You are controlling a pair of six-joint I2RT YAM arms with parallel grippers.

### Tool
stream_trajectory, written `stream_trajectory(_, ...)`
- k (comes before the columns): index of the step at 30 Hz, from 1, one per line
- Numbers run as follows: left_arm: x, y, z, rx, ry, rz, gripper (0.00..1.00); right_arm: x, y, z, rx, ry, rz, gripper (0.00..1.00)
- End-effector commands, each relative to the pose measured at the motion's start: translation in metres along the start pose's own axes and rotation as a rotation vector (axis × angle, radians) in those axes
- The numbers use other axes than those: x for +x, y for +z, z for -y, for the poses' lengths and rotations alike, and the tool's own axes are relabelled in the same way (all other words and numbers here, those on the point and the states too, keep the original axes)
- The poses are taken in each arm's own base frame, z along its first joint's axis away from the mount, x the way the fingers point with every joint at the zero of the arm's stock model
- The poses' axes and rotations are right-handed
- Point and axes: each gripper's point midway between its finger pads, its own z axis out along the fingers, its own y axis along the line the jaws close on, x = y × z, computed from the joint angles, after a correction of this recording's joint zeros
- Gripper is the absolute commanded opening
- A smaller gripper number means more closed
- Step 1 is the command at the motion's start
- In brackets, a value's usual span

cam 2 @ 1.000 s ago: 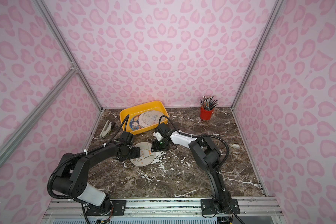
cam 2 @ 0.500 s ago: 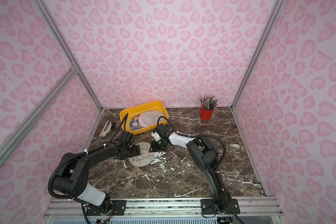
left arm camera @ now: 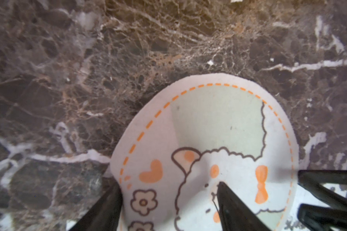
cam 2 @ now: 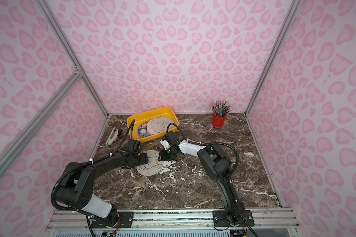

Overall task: Put the coasters into the storage box
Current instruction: Pick up the coaster from the center of the board.

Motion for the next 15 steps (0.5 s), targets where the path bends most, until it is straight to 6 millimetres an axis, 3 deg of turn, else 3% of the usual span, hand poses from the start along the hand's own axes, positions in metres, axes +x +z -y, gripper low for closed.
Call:
stream_trajectory(1,0.0293,0.0018,0.0009,0.032,-0.029,-0.122,0.7,0.0159,0.0079,0.0159,0.05,0.037,-0.049,0.43)
stream_trajectory(14,0.0318,-0.0068,-0.0058,0.002,-0.025,-0.118,0.36,0.0141,0.0042,0.017,0.049,0.042,-0.036,0.42)
stream_trajectory(15,0.0323,-0.0078,-0.0064,0.0,-0.024,-0.119,0.3,0.0137,0.0034,0.0174,0.049,0.042,-0.033,0.43)
